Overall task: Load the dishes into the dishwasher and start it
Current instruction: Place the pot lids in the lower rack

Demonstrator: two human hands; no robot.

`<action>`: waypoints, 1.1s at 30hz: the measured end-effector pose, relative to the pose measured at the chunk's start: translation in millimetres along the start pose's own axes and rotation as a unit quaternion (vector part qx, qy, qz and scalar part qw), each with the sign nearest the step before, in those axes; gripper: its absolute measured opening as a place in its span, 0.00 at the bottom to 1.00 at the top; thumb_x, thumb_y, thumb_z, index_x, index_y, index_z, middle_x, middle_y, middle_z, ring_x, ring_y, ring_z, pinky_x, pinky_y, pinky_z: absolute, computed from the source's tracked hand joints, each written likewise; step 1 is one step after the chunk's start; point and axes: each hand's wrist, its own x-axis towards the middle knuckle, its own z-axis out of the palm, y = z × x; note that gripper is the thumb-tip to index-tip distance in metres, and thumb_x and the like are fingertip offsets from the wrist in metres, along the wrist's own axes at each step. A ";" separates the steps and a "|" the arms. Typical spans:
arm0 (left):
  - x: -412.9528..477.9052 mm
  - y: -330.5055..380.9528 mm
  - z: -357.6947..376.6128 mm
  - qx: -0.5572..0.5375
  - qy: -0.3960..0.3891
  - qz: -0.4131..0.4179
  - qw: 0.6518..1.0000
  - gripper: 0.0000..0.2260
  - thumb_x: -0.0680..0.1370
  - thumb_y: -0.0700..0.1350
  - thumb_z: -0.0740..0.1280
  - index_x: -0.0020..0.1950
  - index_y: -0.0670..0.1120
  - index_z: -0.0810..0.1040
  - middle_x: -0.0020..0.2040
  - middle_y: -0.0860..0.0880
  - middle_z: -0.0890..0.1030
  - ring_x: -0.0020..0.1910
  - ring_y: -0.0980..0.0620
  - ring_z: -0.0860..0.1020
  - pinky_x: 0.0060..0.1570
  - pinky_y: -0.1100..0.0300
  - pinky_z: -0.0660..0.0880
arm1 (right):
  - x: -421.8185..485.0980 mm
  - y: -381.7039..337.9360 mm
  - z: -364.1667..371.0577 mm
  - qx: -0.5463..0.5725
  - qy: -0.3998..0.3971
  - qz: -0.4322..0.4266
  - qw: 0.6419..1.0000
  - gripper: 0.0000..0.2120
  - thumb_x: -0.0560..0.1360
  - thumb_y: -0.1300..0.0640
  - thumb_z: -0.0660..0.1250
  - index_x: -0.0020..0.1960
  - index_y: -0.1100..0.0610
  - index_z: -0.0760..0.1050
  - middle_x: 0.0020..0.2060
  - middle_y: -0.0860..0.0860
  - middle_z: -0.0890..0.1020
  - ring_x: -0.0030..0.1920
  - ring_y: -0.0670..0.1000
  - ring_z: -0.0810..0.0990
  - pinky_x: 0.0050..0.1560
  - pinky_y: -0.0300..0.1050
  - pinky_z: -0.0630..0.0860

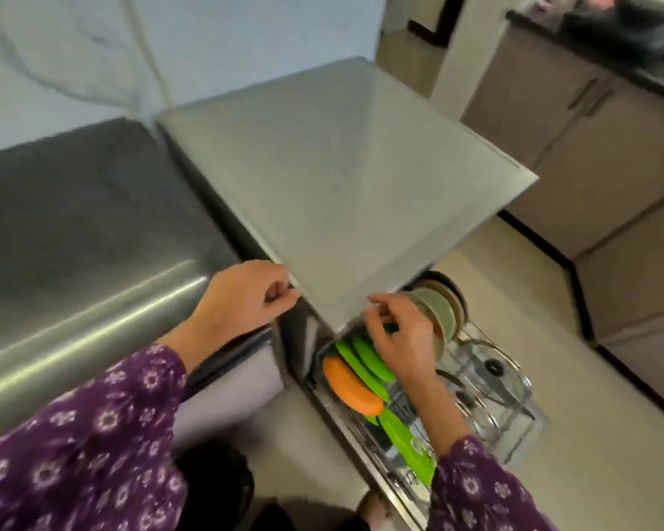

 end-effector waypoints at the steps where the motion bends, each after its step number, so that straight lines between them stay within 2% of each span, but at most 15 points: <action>1: -25.4 -22.7 -15.1 0.001 0.016 -0.038 0.999 0.16 0.74 0.60 0.60 0.36 0.49 0.70 0.31 0.54 0.72 0.32 0.53 0.71 0.30 0.58 0.69 | 9.9 -26.5 12.6 0.030 -0.023 -0.021 0.999 0.06 0.74 0.60 0.69 0.51 0.57 0.80 0.42 0.49 0.82 0.36 0.44 0.79 0.40 0.35 0.75; 4: -92.0 -76.0 -48.5 0.034 0.082 -0.148 0.985 0.18 0.73 0.61 0.57 0.33 0.48 0.69 0.29 0.54 0.71 0.30 0.51 0.72 0.29 0.59 0.68 | 37.9 -99.2 56.1 0.103 -0.099 -0.057 0.988 0.06 0.74 0.61 0.69 0.50 0.56 0.80 0.40 0.47 0.81 0.36 0.42 0.78 0.40 0.26 0.71; 9: -178.4 -135.0 -86.2 0.082 0.125 -0.271 0.951 0.18 0.74 0.60 0.58 0.31 0.48 0.68 0.27 0.55 0.68 0.30 0.52 0.73 0.28 0.60 0.67 | 68.0 -211.8 149.9 0.168 -0.253 -0.060 0.951 0.07 0.73 0.54 0.70 0.50 0.53 0.79 0.38 0.45 0.81 0.38 0.38 0.79 0.43 0.27 0.73; 10: -189.1 -142.6 -89.2 0.082 0.127 -0.292 0.944 0.18 0.74 0.59 0.59 0.31 0.48 0.67 0.27 0.54 0.68 0.30 0.51 0.74 0.28 0.59 0.68 | 70.1 -229.6 167.7 0.181 -0.277 -0.051 0.942 0.07 0.73 0.53 0.70 0.50 0.53 0.79 0.38 0.45 0.81 0.38 0.39 0.79 0.45 0.31 0.76; 12: -209.6 -158.2 -97.4 0.084 0.138 -0.329 0.930 0.18 0.74 0.59 0.60 0.30 0.48 0.66 0.28 0.53 0.71 0.31 0.49 0.75 0.29 0.58 0.69 | 68.4 -270.7 206.6 0.194 -0.338 -0.037 0.920 0.10 0.73 0.50 0.69 0.50 0.54 0.78 0.40 0.50 0.82 0.42 0.47 0.82 0.49 0.45 0.80; 14: -222.6 -172.9 -102.9 0.084 0.151 -0.359 0.917 0.17 0.74 0.55 0.65 0.30 0.48 0.67 0.29 0.51 0.74 0.33 0.48 0.77 0.31 0.57 0.69 | 61.4 -310.2 243.5 0.187 -0.392 -0.036 0.900 0.14 0.72 0.47 0.69 0.52 0.55 0.77 0.41 0.51 0.82 0.44 0.51 0.82 0.51 0.51 0.80; 16: -225.0 -183.1 -105.1 0.083 0.149 -0.379 0.909 0.17 0.74 0.54 0.68 0.30 0.48 0.68 0.29 0.51 0.76 0.33 0.48 0.77 0.32 0.57 0.68 | 52.2 -345.1 276.6 0.182 -0.435 -0.035 0.881 0.17 0.72 0.45 0.69 0.53 0.57 0.76 0.40 0.51 0.82 0.44 0.51 0.83 0.51 0.51 0.80; 18: -222.0 -191.5 -104.3 0.080 0.133 -0.398 0.904 0.18 0.74 0.55 0.66 0.30 0.48 0.67 0.30 0.51 0.76 0.33 0.50 0.76 0.33 0.57 0.67 | 42.0 -377.8 308.8 0.183 -0.482 -0.011 0.857 0.21 0.72 0.43 0.69 0.53 0.60 0.75 0.40 0.52 0.83 0.39 0.48 0.84 0.47 0.48 0.82; 21: -218.2 -199.2 -100.7 0.060 0.140 -0.403 0.903 0.19 0.74 0.58 0.63 0.29 0.49 0.64 0.28 0.54 0.71 0.30 0.53 0.72 0.31 0.58 0.67 | 31.8 -414.3 352.6 0.189 -0.538 0.033 0.821 0.27 0.73 0.40 0.68 0.50 0.67 0.76 0.44 0.61 0.84 0.38 0.49 0.84 0.46 0.46 0.83; 23: -220.1 -203.0 -99.9 0.042 0.139 -0.395 0.907 0.19 0.73 0.60 0.61 0.29 0.50 0.64 0.27 0.54 0.69 0.28 0.55 0.69 0.30 0.58 0.66 | 26.2 -432.1 374.5 0.207 -0.578 0.084 0.785 0.32 0.72 0.40 0.68 0.56 0.69 0.74 0.48 0.63 0.82 0.41 0.51 0.85 0.46 0.45 0.82; 26: -222.3 -204.7 -102.0 0.013 0.135 -0.379 0.916 0.18 0.71 0.61 0.56 0.29 0.50 0.62 0.26 0.54 0.69 0.27 0.54 0.69 0.30 0.58 0.62 | 13.6 -452.9 396.3 0.217 -0.635 0.140 0.728 0.38 0.70 0.39 0.69 0.66 0.67 0.66 0.49 0.63 0.81 0.44 0.55 0.85 0.49 0.47 0.82; 28: -221.5 -205.1 -104.9 0.002 0.121 -0.375 0.919 0.17 0.70 0.60 0.54 0.28 0.49 0.61 0.27 0.51 0.72 0.28 0.50 0.72 0.30 0.58 0.63 | 2.7 -462.3 407.1 0.217 -0.656 0.160 0.705 0.37 0.71 0.41 0.70 0.66 0.67 0.65 0.51 0.63 0.80 0.44 0.57 0.85 0.49 0.50 0.82; 31: -223.7 -204.0 -102.8 -0.024 0.159 -0.364 0.917 0.17 0.70 0.46 0.65 0.27 0.49 0.59 0.25 0.46 0.74 0.26 0.46 0.73 0.28 0.58 0.66 | -10.9 -468.8 415.3 0.244 -0.670 0.191 0.674 0.23 0.76 0.52 0.68 0.62 0.67 0.68 0.50 0.65 0.82 0.40 0.57 0.84 0.43 0.49 0.82; 33: -224.8 -204.3 -104.3 -0.057 0.153 -0.392 0.905 0.16 0.71 0.41 0.67 0.28 0.47 0.62 0.28 0.43 0.75 0.30 0.43 0.74 0.32 0.55 0.69 | -13.6 -469.2 418.2 0.265 -0.665 0.204 0.668 0.16 0.78 0.61 0.64 0.61 0.69 0.69 0.44 0.64 0.83 0.36 0.56 0.83 0.43 0.50 0.82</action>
